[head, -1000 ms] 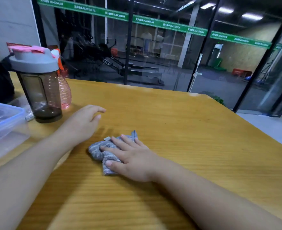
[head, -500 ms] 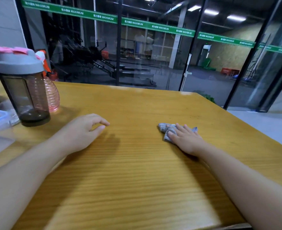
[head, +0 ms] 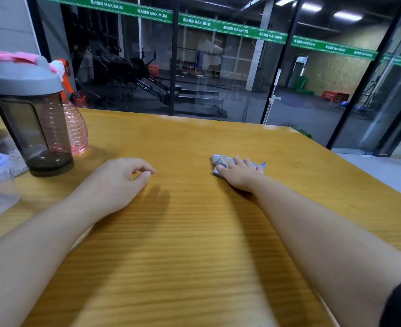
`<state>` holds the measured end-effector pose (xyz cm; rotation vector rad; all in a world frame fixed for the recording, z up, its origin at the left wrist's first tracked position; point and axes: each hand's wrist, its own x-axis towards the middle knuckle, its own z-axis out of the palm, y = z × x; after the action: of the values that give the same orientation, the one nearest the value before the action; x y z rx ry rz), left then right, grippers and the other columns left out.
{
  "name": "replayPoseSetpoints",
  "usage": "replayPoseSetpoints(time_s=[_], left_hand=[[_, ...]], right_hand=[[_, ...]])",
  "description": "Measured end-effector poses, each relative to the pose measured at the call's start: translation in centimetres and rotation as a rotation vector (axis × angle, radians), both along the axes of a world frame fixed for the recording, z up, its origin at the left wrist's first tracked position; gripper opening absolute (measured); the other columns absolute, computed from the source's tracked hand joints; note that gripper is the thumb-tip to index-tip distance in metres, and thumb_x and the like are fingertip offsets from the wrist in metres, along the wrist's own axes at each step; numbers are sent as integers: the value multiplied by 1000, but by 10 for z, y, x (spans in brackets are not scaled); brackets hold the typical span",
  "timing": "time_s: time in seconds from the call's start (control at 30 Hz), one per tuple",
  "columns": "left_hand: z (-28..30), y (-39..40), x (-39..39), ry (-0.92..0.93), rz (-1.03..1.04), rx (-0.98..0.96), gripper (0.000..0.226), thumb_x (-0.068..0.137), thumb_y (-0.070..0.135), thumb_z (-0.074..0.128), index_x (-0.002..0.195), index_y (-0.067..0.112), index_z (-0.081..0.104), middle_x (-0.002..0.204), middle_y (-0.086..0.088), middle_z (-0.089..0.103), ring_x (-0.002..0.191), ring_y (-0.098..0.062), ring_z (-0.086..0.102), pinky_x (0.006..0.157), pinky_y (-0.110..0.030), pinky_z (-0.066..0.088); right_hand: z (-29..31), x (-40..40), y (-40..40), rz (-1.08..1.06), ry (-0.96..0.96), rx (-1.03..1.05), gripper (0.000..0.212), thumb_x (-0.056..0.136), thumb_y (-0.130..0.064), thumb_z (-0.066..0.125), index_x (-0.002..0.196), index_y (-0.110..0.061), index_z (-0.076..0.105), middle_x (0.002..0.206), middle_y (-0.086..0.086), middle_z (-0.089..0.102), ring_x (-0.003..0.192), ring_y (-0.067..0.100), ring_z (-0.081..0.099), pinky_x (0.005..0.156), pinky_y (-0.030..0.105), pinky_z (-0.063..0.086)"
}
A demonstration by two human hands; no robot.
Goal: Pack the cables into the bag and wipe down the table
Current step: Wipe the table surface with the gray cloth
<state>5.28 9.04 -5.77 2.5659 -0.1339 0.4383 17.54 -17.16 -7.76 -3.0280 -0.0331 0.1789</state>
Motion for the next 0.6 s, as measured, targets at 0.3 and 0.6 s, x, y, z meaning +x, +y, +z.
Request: replayPoseSetpoints(time_s=[0.3, 0.6], left_hand=[[3, 0, -3, -43, 0, -45, 19, 93, 30, 48, 100, 39, 62, 101, 19, 52, 85, 1, 46, 69, -22, 35], [3, 0, 1, -81, 4, -27, 21, 94, 24, 48, 105, 34, 62, 109, 18, 50, 98, -1, 42, 82, -22, 31]], right_hand=[[1, 1, 25, 112, 15, 0, 62, 93, -61, 13, 149, -36, 8, 159, -5, -3, 146, 22, -8, 114, 52, -4], [-2, -32, 78, 332, -1, 26, 58, 91, -64, 15, 146, -48, 5, 160, -4, -2, 146, 23, -8, 114, 51, -5]])
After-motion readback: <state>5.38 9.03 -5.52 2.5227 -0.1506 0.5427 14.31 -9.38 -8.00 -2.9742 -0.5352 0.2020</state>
